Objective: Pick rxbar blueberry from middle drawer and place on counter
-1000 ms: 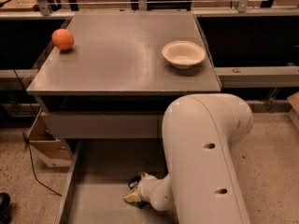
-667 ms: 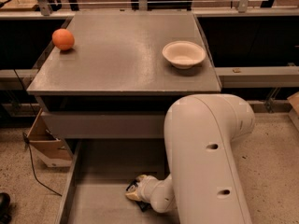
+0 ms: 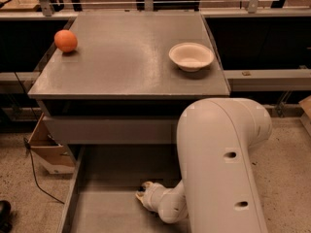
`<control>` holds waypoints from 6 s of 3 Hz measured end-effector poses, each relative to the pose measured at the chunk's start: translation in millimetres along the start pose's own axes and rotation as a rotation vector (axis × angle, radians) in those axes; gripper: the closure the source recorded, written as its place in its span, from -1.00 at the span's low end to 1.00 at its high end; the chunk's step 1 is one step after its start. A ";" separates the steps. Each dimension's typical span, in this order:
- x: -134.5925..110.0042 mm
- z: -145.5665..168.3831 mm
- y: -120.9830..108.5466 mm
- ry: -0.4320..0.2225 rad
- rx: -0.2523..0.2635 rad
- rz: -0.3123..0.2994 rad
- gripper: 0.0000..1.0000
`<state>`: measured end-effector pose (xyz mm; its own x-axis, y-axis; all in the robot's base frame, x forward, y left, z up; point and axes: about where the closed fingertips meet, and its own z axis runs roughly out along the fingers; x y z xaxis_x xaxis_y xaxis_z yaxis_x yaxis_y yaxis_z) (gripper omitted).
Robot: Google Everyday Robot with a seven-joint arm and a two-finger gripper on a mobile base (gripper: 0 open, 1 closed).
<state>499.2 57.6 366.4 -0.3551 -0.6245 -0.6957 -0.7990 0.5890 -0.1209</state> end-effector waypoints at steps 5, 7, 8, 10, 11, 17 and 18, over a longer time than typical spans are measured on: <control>-62.4 -177.5 -86.2 -0.205 0.070 0.078 1.00; -80.0 -205.7 -106.5 -0.253 0.120 0.080 1.00; -108.9 -261.9 -133.3 -0.345 0.193 0.068 1.00; -185.4 -409.7 -197.3 -0.574 0.340 0.029 1.00; -186.3 -409.6 -196.6 -0.576 0.339 0.028 1.00; -460.3 -385.4 -177.4 -0.979 0.255 -0.146 1.00; -472.9 -355.0 -169.4 -0.995 0.225 -0.117 0.62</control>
Offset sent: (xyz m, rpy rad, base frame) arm -0.0134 -0.0014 0.0718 0.0500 -0.1060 0.0412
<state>630.3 71.1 967.2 0.3643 -0.0366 -0.9305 -0.6570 0.6980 -0.2847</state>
